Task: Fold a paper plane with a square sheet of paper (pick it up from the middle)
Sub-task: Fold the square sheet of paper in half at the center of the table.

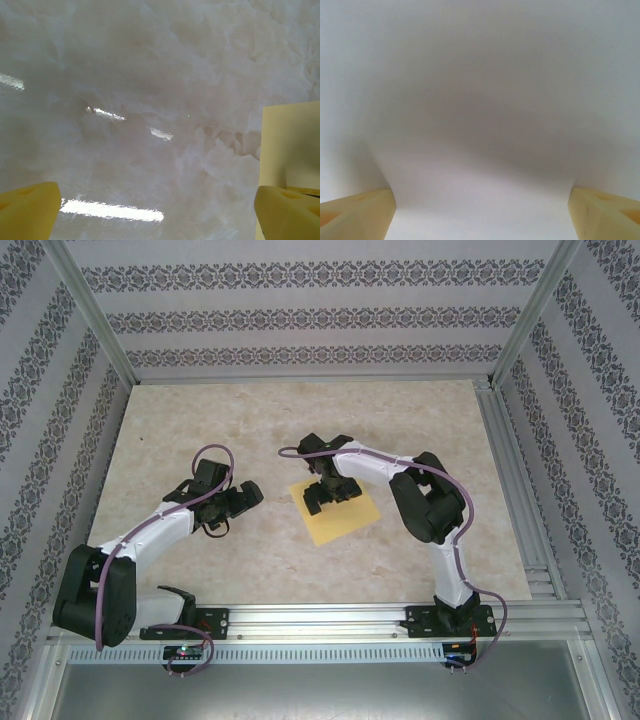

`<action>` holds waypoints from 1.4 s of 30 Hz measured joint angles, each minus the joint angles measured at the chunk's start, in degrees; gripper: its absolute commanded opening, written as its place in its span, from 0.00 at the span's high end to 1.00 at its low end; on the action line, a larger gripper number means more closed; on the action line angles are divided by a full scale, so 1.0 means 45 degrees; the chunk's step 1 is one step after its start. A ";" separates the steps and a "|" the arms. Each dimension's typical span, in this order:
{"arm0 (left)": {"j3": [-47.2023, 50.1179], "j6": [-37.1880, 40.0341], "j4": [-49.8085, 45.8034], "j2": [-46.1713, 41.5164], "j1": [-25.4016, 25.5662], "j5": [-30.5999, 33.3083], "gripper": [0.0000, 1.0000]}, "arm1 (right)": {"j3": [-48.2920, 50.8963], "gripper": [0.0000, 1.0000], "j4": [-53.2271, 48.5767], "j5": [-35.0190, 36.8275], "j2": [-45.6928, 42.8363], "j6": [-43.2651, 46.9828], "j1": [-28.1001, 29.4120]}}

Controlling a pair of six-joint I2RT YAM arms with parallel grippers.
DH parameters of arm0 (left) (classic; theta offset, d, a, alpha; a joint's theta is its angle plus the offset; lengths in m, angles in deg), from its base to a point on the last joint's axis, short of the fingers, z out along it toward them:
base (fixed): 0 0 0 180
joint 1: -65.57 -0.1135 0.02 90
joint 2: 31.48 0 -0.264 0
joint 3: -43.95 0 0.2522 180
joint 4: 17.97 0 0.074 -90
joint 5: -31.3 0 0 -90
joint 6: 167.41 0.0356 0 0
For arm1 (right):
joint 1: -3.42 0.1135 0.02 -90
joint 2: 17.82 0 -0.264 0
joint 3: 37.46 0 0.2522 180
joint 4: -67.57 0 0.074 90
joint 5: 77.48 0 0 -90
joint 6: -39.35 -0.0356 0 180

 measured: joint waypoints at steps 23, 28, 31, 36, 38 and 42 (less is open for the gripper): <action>0.0000 -0.0005 0.0000 0.0058 0.0000 -0.0005 0.00 | 0.0291 0.41 0.0423 -0.0102 -0.0238 -0.0141 -0.0015; 0.0000 0.0005 0.0000 0.0058 0.0000 -0.0107 0.00 | 0.1151 0.59 0.1350 -0.0962 -0.0937 -0.0471 -0.0340; 0.0000 0.0083 0.0010 0.0058 0.0000 -0.0311 0.02 | 0.1622 0.64 0.2021 -0.2011 -0.1511 -0.0806 -0.0500; 0.0000 0.0272 0.0180 0.0058 0.0005 -0.0850 0.08 | 0.2463 0.66 0.3852 -0.4206 -0.3225 -0.1744 -0.0811; 0.0000 0.0296 0.0379 0.0058 0.0019 -0.1132 0.10 | 0.2943 0.66 0.4945 -0.5192 -0.3866 -0.2263 -0.1127; -0.0024 0.0345 0.0947 0.0112 0.0151 -0.1681 0.15 | 0.3823 0.66 0.6630 -0.6494 -0.4192 -0.3060 -0.1831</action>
